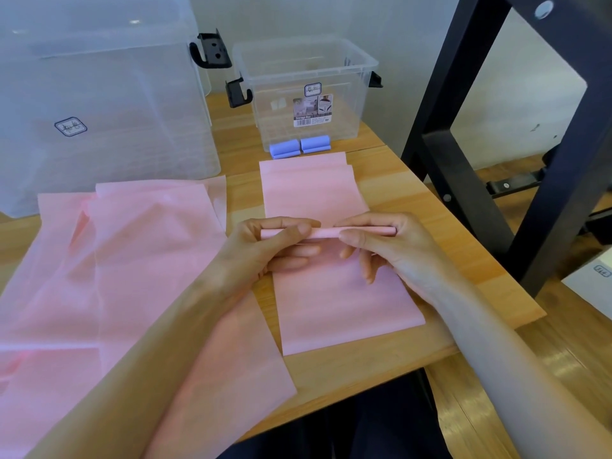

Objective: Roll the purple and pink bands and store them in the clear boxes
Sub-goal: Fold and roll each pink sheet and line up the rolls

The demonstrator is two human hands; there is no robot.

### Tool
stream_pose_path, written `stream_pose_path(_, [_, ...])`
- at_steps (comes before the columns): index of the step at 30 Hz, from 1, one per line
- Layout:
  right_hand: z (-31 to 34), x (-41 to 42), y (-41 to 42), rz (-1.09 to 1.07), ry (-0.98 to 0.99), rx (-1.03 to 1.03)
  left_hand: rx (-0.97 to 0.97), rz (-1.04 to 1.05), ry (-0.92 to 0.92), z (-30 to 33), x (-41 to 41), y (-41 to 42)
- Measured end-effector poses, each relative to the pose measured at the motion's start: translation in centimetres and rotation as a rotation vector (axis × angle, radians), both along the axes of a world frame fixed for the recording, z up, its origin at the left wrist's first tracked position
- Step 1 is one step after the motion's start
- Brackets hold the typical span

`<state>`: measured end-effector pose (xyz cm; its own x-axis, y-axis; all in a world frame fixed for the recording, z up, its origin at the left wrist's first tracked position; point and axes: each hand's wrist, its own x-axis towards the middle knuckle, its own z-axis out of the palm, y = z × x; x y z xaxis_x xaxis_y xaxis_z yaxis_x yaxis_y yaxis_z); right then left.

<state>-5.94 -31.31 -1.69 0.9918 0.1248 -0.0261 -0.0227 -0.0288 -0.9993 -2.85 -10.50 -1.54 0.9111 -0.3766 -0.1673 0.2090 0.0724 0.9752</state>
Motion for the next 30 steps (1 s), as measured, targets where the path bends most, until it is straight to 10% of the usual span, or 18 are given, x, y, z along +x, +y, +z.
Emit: stream_pose_path(30, [-0.63,0.07,0.35,-0.086,-0.051,0.011,0.081,0.032,-0.125,-0.27,-0.27,-0.17])
